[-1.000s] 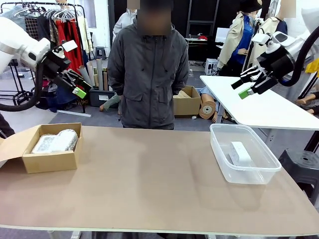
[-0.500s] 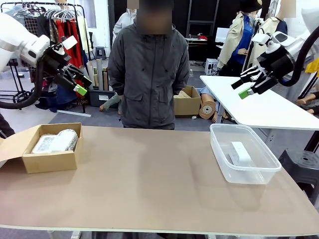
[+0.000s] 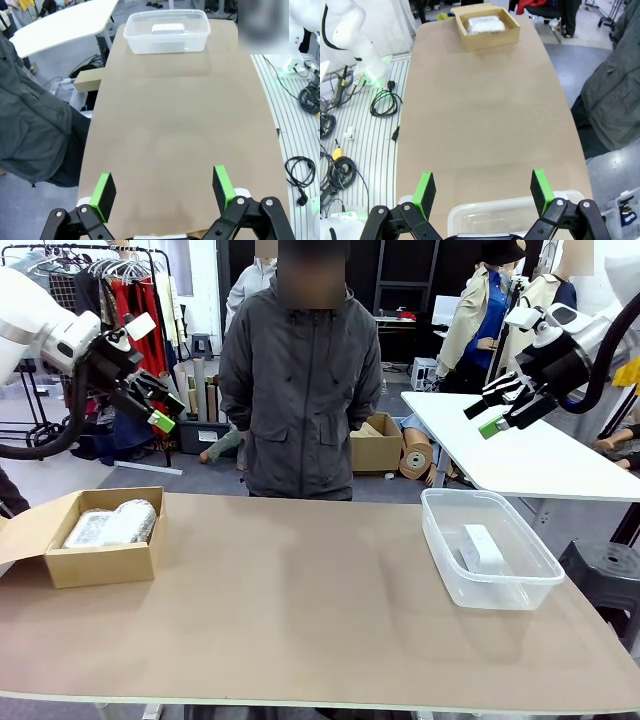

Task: Separate and place wrapped and unwrapped clocks.
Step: If the picked Digital clock is wrapped, place it in the Package Box ; if not, place it in the Organizing box.

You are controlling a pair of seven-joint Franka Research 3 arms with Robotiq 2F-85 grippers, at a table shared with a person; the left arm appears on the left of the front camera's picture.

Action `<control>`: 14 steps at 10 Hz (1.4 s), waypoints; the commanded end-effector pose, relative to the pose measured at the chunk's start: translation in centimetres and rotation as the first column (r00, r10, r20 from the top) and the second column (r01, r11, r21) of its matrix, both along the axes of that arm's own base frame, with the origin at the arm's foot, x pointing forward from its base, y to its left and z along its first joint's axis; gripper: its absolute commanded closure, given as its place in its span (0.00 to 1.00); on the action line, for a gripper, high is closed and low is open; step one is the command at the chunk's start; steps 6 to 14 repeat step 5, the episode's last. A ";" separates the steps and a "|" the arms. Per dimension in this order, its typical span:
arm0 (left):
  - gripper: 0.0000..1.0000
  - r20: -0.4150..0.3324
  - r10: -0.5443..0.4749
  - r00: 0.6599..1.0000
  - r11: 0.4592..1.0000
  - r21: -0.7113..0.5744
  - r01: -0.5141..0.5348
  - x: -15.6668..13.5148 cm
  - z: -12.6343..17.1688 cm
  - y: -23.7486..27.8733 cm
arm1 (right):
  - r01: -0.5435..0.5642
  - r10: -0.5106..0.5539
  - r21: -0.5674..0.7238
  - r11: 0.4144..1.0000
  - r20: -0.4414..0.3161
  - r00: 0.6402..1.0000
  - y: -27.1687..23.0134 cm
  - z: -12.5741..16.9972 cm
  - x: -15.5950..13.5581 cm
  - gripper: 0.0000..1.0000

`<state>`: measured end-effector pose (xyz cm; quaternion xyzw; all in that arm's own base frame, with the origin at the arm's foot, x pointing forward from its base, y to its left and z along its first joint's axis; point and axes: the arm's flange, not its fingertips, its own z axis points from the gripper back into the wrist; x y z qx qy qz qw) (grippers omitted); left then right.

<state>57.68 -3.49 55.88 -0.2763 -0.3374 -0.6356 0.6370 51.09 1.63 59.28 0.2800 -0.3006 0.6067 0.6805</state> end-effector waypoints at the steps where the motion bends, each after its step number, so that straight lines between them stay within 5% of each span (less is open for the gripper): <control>1: 0.00 0.004 0.001 1.000 1.000 0.000 -0.001 0.0 0.1 0.0 | -0.017 0.017 -0.011 1.000 0.017 1.000 -0.1 0.1 -0.1 0.00; 14: 0.00 0.004 0.001 1.000 1.000 0.000 -0.001 0.0 0.1 0.0 | -0.017 0.017 -0.011 1.000 0.017 1.000 -0.1 0.1 -0.1 0.00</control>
